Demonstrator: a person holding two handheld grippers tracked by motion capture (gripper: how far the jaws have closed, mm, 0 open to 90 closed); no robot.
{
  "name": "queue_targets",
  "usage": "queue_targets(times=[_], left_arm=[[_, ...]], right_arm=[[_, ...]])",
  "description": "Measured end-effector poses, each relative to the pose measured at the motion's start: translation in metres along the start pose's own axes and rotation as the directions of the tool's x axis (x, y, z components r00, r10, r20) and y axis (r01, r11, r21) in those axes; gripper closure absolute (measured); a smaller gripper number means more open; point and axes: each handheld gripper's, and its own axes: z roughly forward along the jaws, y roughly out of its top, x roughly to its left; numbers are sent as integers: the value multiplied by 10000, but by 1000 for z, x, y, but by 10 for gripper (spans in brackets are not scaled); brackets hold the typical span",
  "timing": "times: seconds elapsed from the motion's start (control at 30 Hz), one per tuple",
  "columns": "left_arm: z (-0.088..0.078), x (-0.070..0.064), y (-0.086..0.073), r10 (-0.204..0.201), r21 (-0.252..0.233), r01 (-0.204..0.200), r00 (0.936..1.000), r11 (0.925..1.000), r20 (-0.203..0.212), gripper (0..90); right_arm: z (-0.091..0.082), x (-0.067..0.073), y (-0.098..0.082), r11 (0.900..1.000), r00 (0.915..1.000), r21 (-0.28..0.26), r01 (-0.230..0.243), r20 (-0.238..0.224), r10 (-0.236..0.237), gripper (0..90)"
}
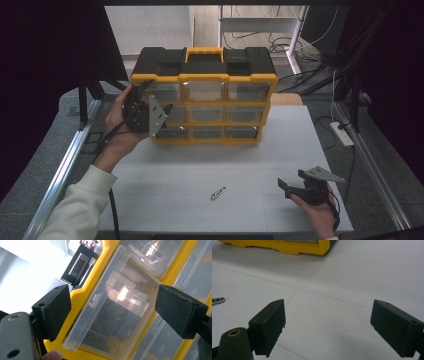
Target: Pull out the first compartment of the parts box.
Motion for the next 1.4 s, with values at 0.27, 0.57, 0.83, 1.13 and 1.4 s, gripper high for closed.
queue_targets(times=[0.27, 0.57, 0.83, 1.13, 1.4], left_arm=[[3, 0, -2, 335, 161, -334, 9994, 9993, -49, 179], [6, -1, -1, 576, 211, -572, 9981, 9981, -198, 210], [9, -2, -2, 633, 167, -629, 9976, 9979, -283, 231], [9, -4, -3, 812, 131, -807, 9957, 9967, -451, 272], [8, -3, -4, 1077, 184, -1067, 9918, 9941, -681, 331]], right_arm=[[0, 0, 0, 10000, 10000, 18, 10, -66, -10, 134], [0, -1, 0, 10000, 10000, 19, 21, -86, -21, 134], [0, -1, 0, 10000, 10000, 29, 21, -87, -21, 134], [0, -1, 0, 10000, 10000, 22, 21, -72, -20, 134], [0, -1, 0, 10000, 10000, 24, 10, -61, -10, 134]])
